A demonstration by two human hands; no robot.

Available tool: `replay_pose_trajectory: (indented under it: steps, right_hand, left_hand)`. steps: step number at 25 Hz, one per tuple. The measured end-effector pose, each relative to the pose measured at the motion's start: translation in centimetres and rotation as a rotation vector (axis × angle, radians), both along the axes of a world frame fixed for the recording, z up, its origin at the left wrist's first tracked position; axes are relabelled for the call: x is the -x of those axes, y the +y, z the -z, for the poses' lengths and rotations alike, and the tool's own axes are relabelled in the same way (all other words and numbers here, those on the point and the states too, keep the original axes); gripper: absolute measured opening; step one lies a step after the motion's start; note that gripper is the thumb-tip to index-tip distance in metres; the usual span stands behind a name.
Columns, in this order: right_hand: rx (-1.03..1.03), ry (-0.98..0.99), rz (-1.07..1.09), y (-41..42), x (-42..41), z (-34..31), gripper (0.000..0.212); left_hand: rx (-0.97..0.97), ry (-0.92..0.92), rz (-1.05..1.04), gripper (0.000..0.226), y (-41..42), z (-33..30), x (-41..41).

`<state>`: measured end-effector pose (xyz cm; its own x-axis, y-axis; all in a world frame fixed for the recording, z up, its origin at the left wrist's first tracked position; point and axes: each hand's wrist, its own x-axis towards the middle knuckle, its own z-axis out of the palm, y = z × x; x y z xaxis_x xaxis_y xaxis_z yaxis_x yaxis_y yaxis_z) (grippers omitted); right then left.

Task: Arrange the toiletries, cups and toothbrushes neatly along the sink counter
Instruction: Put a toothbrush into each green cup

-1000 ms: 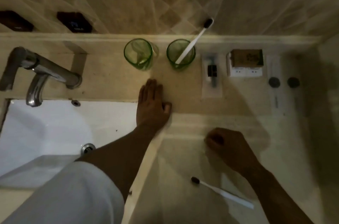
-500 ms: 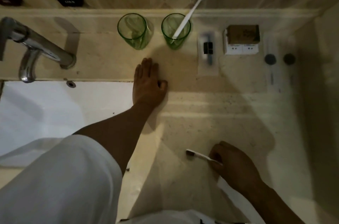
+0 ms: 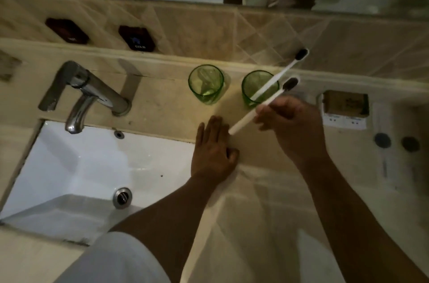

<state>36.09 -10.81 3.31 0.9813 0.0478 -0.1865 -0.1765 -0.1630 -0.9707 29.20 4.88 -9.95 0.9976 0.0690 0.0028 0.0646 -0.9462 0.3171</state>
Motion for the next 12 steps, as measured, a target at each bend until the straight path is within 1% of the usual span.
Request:
replay_pose_trajectory:
  steps: [1,2,5,7,8,12]
  right_hand:
    - [-0.113,0.005,0.034,1.1,-1.3,-0.6,0.006]
    - [-0.179,0.012,0.055,2.2,-2.6,-1.1,0.008]
    - [-0.321,0.036,0.111,5.4,-5.1,-1.5,0.015]
    - [-0.359,0.040,0.153,7.2,-6.0,-0.7,0.010]
    - [-0.319,0.034,0.168,7.9,-6.1,-0.3,0.010]
    - [-0.031,-0.022,0.142,9.6,-5.6,1.4,0.014]
  left_hand:
    - [0.001,0.001,0.004,0.074,0.0,0.1,0.1]
    - [0.000,0.002,0.008,0.073,0.0,0.2,0.1]
    - [-0.007,0.008,0.018,0.073,0.1,0.5,0.0]
    - [-0.024,0.032,0.020,0.075,0.0,0.5,0.0]
    - [-0.023,0.041,0.019,0.075,0.0,0.5,0.1]
    - [-0.008,0.059,0.022,0.074,0.1,0.8,0.0]
